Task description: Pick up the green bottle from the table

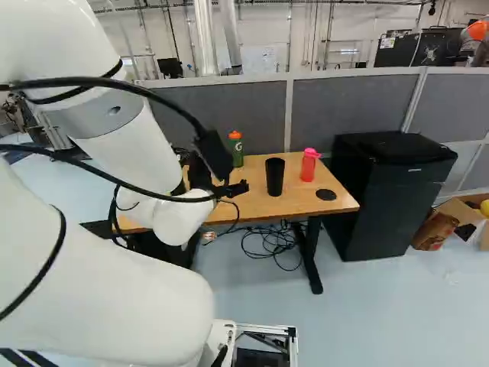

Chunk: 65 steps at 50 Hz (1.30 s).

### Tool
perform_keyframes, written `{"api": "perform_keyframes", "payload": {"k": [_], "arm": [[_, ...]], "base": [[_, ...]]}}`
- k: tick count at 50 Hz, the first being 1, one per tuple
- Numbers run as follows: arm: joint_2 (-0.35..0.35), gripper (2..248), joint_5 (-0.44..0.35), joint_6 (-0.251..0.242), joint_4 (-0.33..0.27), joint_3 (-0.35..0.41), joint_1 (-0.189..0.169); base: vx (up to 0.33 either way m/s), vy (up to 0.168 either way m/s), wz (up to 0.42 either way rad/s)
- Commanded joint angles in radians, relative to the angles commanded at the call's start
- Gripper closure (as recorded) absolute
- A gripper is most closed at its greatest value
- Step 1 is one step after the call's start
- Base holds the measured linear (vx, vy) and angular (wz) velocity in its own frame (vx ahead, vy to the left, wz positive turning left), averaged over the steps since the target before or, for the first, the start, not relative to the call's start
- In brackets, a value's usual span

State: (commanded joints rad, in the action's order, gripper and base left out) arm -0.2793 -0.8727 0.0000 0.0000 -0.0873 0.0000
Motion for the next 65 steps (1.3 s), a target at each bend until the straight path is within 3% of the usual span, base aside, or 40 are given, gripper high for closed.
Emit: {"api": "perform_keyframes", "payload": {"k": [19, 37, 65], "arm": [[0.000, 3, 0.000, 0.000, 0.000, 0.000, 0.000], [0.081, 3, 0.000, 0.000, 0.000, -0.070, 0.022], [0.229, 3, 0.000, 0.000, 0.000, -0.209, 0.022]], "base": [[0.233, 0.071, -0.041], [0.046, 0.018, -0.004], [0.000, 0.000, 0.000]]}}
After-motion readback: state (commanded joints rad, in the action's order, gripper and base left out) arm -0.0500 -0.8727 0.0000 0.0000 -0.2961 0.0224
